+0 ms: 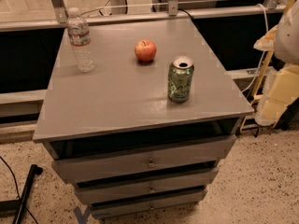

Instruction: Knock green can over

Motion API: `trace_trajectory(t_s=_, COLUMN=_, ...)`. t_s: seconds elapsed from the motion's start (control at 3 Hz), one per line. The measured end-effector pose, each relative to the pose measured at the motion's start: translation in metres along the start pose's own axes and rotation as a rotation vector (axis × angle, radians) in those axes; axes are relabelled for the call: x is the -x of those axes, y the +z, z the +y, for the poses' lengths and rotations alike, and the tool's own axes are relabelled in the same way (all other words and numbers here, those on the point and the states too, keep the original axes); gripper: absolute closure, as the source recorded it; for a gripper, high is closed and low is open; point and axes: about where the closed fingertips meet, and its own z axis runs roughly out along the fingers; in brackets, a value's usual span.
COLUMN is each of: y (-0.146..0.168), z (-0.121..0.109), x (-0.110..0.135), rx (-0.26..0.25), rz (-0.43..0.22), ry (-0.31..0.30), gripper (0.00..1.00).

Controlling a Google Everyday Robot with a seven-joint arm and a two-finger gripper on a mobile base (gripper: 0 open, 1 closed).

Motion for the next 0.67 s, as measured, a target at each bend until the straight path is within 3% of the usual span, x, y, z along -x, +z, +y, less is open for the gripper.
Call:
trace_trajectory(t_s=0.33, y=0.001, z=-0.001, x=0.001, rx=-0.005, rz=-0.011, ry=0.001, gripper=0.00)
trace_trajectory(t_s=0.67, y=0.010, z=-0.015, x=0.009, rx=-0.050, rz=-0.158, ry=0.017, gripper=0.00)
